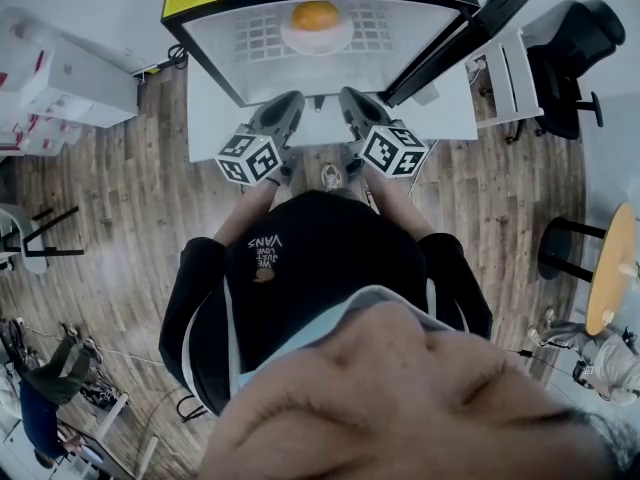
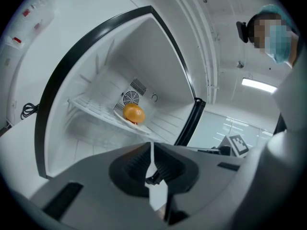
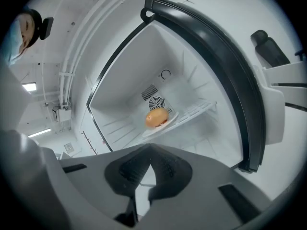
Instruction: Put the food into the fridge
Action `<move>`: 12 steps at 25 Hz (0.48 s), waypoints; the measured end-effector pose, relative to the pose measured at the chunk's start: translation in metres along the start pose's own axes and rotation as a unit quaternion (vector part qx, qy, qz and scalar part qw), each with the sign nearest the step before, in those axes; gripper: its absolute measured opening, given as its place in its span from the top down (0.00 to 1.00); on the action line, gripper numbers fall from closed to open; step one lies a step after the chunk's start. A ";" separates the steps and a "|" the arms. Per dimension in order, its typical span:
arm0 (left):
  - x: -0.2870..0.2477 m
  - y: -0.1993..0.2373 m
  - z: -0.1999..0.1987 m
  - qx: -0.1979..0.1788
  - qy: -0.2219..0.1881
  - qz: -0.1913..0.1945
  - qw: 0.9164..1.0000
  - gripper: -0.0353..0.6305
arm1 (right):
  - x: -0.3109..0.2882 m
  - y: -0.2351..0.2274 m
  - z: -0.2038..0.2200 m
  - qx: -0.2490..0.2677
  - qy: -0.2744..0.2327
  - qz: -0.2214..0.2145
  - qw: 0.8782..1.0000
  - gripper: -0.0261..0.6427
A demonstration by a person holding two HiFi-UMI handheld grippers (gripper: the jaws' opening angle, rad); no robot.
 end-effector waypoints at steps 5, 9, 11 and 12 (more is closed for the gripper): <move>0.007 -0.001 0.007 0.003 0.006 0.001 1.000 0.90 | 0.006 0.003 0.006 0.007 -0.001 0.008 1.000 0.94; 0.013 -0.002 0.010 0.004 0.007 0.001 1.000 0.90 | 0.011 0.006 0.010 0.015 -0.001 0.012 1.000 0.94; 0.015 -0.003 0.010 0.006 0.007 0.002 1.000 0.90 | 0.013 0.008 0.012 0.014 -0.003 0.012 1.000 0.94; 0.016 -0.003 0.011 0.007 0.007 0.003 1.000 0.90 | 0.014 0.008 0.013 0.014 -0.003 0.012 1.000 0.94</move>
Point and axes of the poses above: the fingertips, and each gripper's own axes: x backward along the fingers, y to its left, z out of its underside, the point moved 10 cm from there along x, backward along the fingers, and after that the axes turned 3 degrees about z, right-handed, at the moved point
